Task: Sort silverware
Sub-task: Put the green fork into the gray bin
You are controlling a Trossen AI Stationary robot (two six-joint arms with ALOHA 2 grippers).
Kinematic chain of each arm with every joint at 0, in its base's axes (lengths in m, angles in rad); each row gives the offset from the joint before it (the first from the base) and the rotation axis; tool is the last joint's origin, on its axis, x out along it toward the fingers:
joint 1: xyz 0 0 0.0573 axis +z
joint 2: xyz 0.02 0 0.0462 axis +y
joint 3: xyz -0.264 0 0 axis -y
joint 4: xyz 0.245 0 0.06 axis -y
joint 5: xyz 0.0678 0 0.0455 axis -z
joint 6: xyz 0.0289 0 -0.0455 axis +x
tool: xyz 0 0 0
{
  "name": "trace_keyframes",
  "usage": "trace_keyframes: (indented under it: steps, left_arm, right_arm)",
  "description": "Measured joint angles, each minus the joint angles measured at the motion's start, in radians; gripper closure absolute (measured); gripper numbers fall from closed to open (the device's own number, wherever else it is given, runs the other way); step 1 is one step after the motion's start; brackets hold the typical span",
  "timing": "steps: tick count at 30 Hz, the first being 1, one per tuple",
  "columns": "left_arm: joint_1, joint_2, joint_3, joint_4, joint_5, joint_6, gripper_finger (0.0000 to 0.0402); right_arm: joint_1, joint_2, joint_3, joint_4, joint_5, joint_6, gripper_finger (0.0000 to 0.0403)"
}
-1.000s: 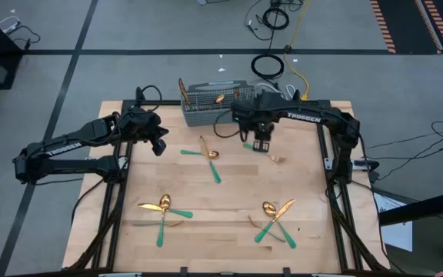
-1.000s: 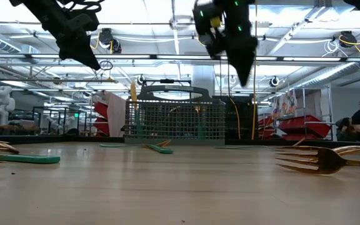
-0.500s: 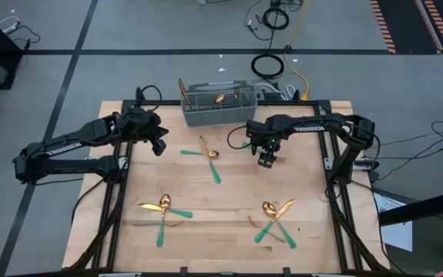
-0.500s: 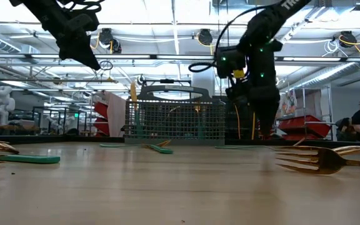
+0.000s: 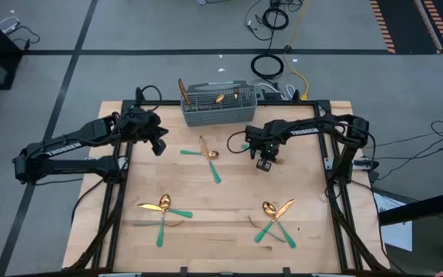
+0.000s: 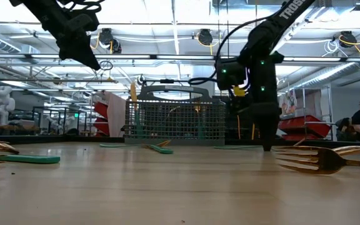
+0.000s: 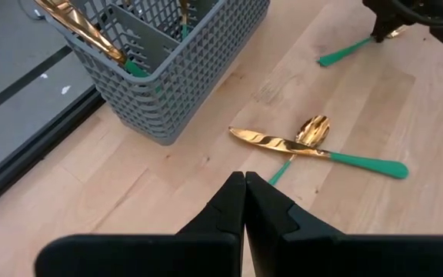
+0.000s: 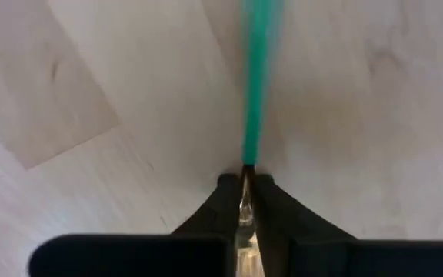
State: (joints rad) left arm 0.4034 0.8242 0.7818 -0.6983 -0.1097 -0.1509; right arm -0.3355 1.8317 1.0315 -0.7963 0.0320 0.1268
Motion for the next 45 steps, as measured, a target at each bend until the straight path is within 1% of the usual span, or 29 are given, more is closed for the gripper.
trace_keyframes:
  steps: [3,5,7,10,14,17,19,21,24,26,28,30,32,34,35,40,45]
  left_arm:
    - [0.0,0.0,0.0,0.0,0.0,0.0,0.0391]
    - [0.0,0.0,0.0,0.0,0.0,0.0,0.0391]
    - [0.0,0.0,0.0,0.0,0.0,0.0,0.0391]
    - [0.0,0.0,0.0,0.0,-0.001,0.0,0.0391]
    - [0.0,0.0,0.0,0.0,-0.001,0.0,0.0391]
    - [0.0,0.0,0.0,0.0,0.0,0.0,0.0391]
    - [0.0,0.0,0.0,0.0,-0.001,0.0,0.0391]
    - [0.0,0.0,0.0,0.0,-0.001,0.0,0.0391]
    - [0.0,0.0,0.0,0.0,-0.001,-0.001,0.0391]
    - [0.0,0.0,0.0,0.0,0.0,-0.001,0.0391]
    - [0.0,0.0,0.0,0.0,-0.001,-0.001,0.0391]
    - [0.0,0.0,0.0,0.0,0.0,-0.002,0.0391]
    - [0.0,0.0,0.0,0.0,-0.001,-0.017,0.0391]
    - [0.0,0.0,0.0,0.0,0.0,-0.025,0.0391]
    - [0.0,0.0,0.0,0.0,-0.001,-0.026,0.0391]
    - [0.0,0.0,0.0,0.0,-0.001,-0.027,0.0391]
    - [0.0,0.0,0.0,0.0,0.0,-0.027,0.0391]
  right_arm:
    - [0.001,0.003,0.031,-0.05,0.012,0.014,0.0398]
    - [0.011,0.001,0.06,-0.097,0.047,0.017,0.04]
    - [0.023,0.0,0.098,-0.17,0.117,0.015,0.0401]
    - [0.04,-0.018,0.198,-0.304,0.224,0.007,0.0401]
    - [0.073,-0.017,0.375,-0.514,0.396,-0.035,0.0402]
    - [0.085,-0.02,0.536,-0.596,0.514,-0.084,0.0402]
    - [0.085,-0.02,0.621,-0.631,0.605,-0.139,0.0402]
    - [0.071,-0.02,0.692,-0.612,0.718,-0.228,0.0402]
    - [0.037,-0.01,0.758,-0.556,0.909,-0.461,0.0402]
    - [0.014,0.009,0.774,-0.472,1.045,-0.686,0.0403]
    - [-0.004,0.035,0.775,-0.348,1.16,-0.929,0.0403]
    - [-0.019,0.063,0.775,-0.217,1.234,-1.147,0.0403]
    - [-0.03,0.087,0.775,-0.103,1.264,-1.327,0.0403]
    - [-0.033,0.111,0.775,-0.033,1.238,-1.412,0.0403]
    - [-0.034,0.12,0.775,-0.031,1.233,-1.438,0.0403]
    - [-0.028,0.154,0.775,-0.101,1.213,-1.452,0.0403]
    - [-0.037,0.167,0.775,-0.1,1.186,-1.467,0.0403]
